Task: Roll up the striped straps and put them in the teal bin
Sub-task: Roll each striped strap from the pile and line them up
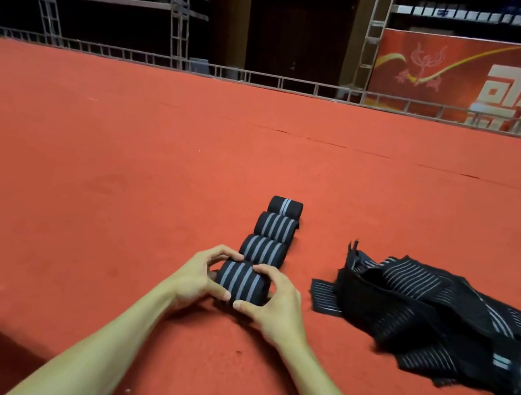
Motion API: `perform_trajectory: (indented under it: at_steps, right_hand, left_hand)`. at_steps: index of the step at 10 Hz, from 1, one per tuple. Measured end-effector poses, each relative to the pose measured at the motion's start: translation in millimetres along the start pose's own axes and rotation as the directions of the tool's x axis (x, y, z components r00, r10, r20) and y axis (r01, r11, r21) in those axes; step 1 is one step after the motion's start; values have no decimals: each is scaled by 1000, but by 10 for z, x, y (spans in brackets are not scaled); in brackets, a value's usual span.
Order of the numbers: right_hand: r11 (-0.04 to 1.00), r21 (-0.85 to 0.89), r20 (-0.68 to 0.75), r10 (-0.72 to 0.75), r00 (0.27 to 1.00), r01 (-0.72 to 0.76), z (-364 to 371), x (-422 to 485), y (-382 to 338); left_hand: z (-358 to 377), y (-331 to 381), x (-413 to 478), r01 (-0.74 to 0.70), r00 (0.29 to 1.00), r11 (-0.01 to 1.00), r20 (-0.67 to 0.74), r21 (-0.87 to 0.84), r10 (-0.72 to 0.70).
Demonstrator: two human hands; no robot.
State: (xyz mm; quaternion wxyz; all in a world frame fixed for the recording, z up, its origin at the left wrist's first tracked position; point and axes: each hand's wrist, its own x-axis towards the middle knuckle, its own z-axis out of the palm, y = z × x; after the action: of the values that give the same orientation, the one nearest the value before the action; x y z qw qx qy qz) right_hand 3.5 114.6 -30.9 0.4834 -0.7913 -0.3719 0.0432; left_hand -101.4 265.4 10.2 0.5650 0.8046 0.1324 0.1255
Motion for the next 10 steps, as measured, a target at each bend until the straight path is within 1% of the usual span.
perform_trajectory:
  at_steps: [1, 2, 3, 4, 5, 6, 8, 9, 10]
  right_hand:
    - [1000, -20, 0, -19, 1000, 19, 14, 22, 37]
    - [997, -81, 43, -13, 999, 16, -8, 26, 35]
    - [987, -159, 70, 8, 998, 3, -113, 94, -19]
    - [983, -181, 91, 37, 995, -20, -143, 136, -35]
    - [983, -178, 99, 64, 993, -46, -70, 159, -32]
    - [981, -184, 107, 75, 991, -55, -60, 168, -9]
    - [984, -168, 124, 83, 989, -62, -36, 146, -47]
    - [987, -159, 186, 40, 982, -10, -123, 130, -90]
    - [989, -126, 81, -67, 994, 77, -504, 93, -125]
  left_hand:
    - [-11, -145, 78, 2, 1000, 998, -11, 57, -2]
    - [13, -174, 78, -5, 999, 999, -34, 49, 7]
    - [37, -247, 159, -40, 998, 994, -41, 99, 44]
    - [-1, -235, 193, -77, 997, 981, 11, 179, 76]
    - [-68, -303, 274, -100, 995, 946, 44, 309, 91]
    - [-44, -350, 297, -98, 995, 927, 32, 361, 93]
    - [-49, -289, 287, -51, 999, 890, 40, 453, 37]
    - [-49, -217, 230, -10, 1000, 871, 29, 491, -5]
    - [-23, -79, 219, -18, 998, 811, -33, 584, 46]
